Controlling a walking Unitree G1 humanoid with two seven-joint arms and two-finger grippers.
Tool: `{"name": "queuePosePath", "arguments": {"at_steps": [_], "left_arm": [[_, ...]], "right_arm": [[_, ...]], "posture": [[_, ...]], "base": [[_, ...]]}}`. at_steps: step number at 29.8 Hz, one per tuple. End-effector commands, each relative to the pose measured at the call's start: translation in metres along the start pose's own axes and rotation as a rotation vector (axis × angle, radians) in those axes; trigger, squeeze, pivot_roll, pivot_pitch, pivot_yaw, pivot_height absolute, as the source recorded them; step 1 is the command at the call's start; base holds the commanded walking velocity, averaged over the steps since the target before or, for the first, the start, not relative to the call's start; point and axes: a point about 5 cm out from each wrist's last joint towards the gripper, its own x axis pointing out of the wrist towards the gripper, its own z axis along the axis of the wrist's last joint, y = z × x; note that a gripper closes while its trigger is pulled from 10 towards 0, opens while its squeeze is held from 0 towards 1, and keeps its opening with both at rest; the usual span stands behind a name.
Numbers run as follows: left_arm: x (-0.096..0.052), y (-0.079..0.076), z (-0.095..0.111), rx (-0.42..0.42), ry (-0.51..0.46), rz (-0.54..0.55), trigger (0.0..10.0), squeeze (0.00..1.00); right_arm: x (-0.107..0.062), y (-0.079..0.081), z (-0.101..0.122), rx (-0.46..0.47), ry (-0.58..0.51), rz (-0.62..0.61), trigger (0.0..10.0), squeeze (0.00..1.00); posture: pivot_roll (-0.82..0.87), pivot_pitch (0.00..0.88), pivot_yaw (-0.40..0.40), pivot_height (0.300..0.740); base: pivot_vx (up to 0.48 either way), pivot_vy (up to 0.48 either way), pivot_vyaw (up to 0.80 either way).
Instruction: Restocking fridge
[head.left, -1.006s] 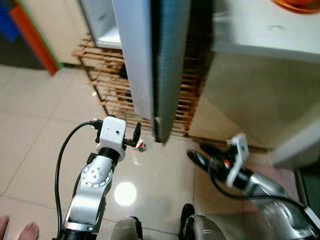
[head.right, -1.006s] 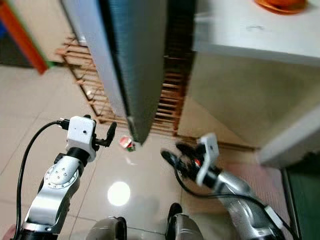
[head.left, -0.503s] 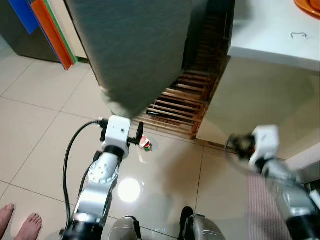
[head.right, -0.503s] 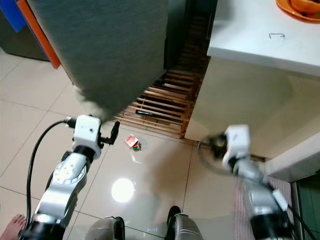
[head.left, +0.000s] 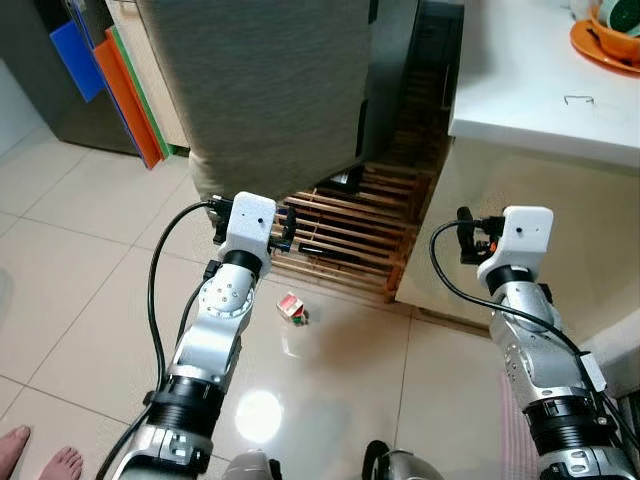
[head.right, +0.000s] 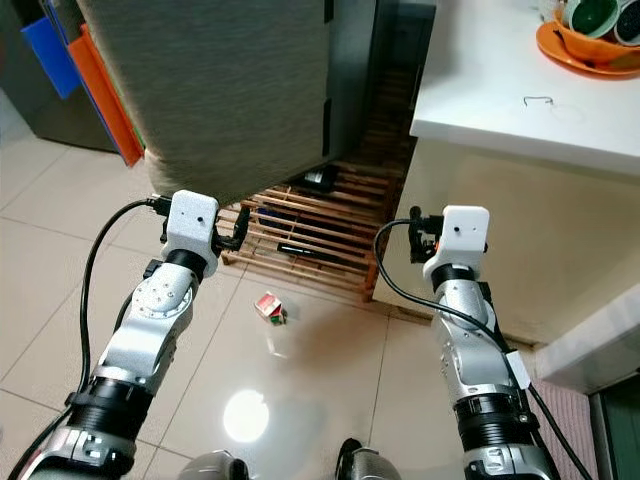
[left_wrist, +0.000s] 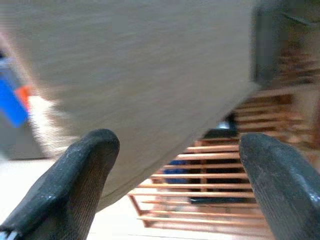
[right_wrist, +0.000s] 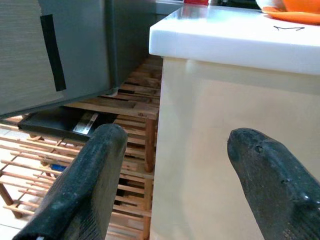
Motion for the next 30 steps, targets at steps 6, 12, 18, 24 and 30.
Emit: {"name": "queuePosePath", "arguments": {"at_steps": [6, 12, 18, 24, 30], "left_arm": [[0.005, 0.028, 0.003, -0.044, -0.034, 0.082, 10.0, 0.0], [0.003, 0.019, 0.004, -0.041, -0.054, 0.068, 10.0, 0.0], [0.004, 0.016, 0.005, -0.049, -0.064, 0.052, 10.0, 0.0], [0.006, 0.016, 0.006, -0.044, -0.07, 0.043, 10.0, 0.0], [0.006, 0.016, 0.007, -0.042, -0.077, 0.039, 10.0, 0.0]], "right_arm": [[0.006, 0.002, 0.002, 0.007, -0.02, 0.013, 10.0, 0.0], [0.006, 0.006, 0.001, 0.003, -0.027, 0.033, 10.0, 0.0], [0.006, 0.008, -0.001, -0.004, -0.024, 0.044, 10.0, 0.0], [0.007, 0.01, -0.003, -0.019, -0.017, 0.046, 10.0, 0.0], [0.006, 0.012, -0.006, -0.027, -0.008, 0.054, 10.0, 0.0]], "posture": [[0.15, 0.0, -0.01, 0.74], [0.15, 0.0, -0.014, 0.74], [0.15, 0.0, -0.015, 0.74], [0.14, 0.0, -0.013, 0.74], [0.14, 0.002, -0.013, 0.74]], "base": [[0.052, 0.0, 0.08], [0.435, 0.0, 0.45], [0.445, 0.0, 0.41], [0.456, 0.0, 0.33], [0.466, 0.0, 0.0]]}}
